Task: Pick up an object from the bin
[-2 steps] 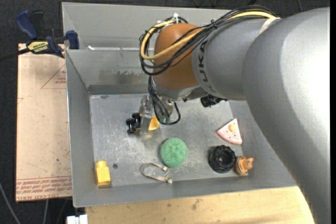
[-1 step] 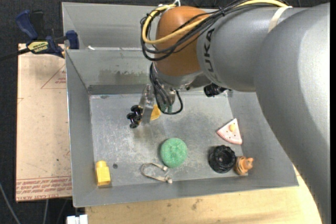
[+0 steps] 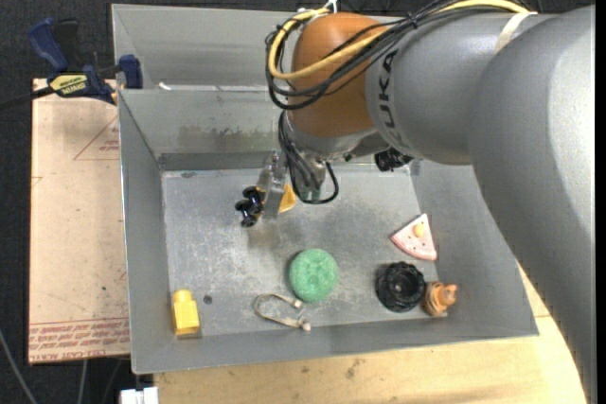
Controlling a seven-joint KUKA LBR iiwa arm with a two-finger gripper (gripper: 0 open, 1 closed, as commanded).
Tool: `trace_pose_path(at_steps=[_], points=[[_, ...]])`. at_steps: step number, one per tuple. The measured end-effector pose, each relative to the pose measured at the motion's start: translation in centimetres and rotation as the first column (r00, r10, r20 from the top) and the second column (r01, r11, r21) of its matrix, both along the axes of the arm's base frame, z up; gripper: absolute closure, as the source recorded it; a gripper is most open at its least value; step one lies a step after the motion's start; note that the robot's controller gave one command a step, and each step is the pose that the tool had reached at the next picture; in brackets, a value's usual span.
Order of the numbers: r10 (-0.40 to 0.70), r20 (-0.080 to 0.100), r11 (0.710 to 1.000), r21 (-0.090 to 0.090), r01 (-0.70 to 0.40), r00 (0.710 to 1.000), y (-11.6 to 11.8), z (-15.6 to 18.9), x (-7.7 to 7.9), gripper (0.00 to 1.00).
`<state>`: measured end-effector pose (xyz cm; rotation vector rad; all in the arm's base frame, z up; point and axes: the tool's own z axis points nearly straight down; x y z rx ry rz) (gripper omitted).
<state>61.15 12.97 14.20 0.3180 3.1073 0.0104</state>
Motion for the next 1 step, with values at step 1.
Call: trace_pose_path(at_steps=[1], points=[[0.006,-0.033,1.000,-0.007,-0.007,0.999,-0.26,-0.46,-0.26,1.00]])
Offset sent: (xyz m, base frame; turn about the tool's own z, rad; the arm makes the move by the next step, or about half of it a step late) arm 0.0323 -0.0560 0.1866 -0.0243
